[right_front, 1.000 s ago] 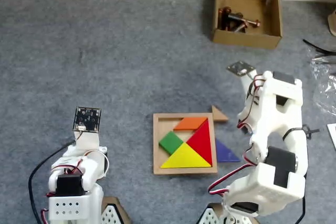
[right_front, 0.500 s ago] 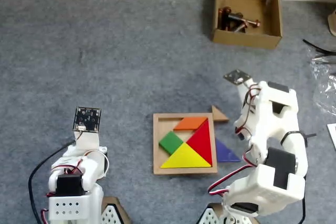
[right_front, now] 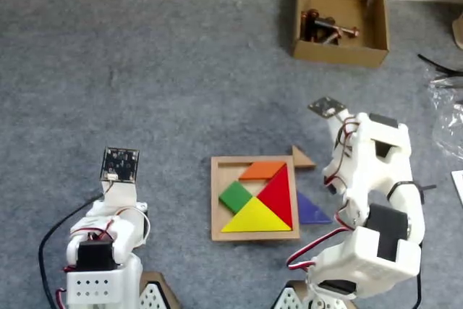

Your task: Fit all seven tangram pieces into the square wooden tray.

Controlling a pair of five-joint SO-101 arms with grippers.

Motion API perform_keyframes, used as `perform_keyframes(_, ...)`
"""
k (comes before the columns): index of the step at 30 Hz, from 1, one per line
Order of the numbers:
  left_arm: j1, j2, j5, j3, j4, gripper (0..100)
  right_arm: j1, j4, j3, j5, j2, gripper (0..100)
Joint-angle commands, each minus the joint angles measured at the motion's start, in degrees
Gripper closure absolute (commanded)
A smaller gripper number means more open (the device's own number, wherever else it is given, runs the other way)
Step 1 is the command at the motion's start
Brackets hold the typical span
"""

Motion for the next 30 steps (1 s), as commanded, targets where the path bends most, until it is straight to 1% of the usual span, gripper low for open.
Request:
perform_keyframes(1, -0.57, 0.13, 0.26, 1.19, 0.26, 99, -0.40, -0.92, -0.40, 0.09, -2.68, 78.9)
perform_keyframes(4, -0.57, 0.13, 0.26, 1.19, 0.26, 99, -0.57, -1.10, -0.40, 0.09, -2.86, 80.3)
perform_keyframes(9, -0.57, 0.13, 0.26, 1.19, 0.26, 99, -0.66, -0.92, -0.75, 0.00, -2.86, 94.3)
perform_keyframes(11, -0.57, 0.13, 0.26, 1.19, 0.26, 99, -0.66, -1.01, -0.75, 0.00, -2.77, 97.2)
perform_keyframes(30, -0.57, 0.13, 0.26, 1.19, 0.26, 99, -0.22, -1.10, -2.07, 0.44, -3.03, 97.4)
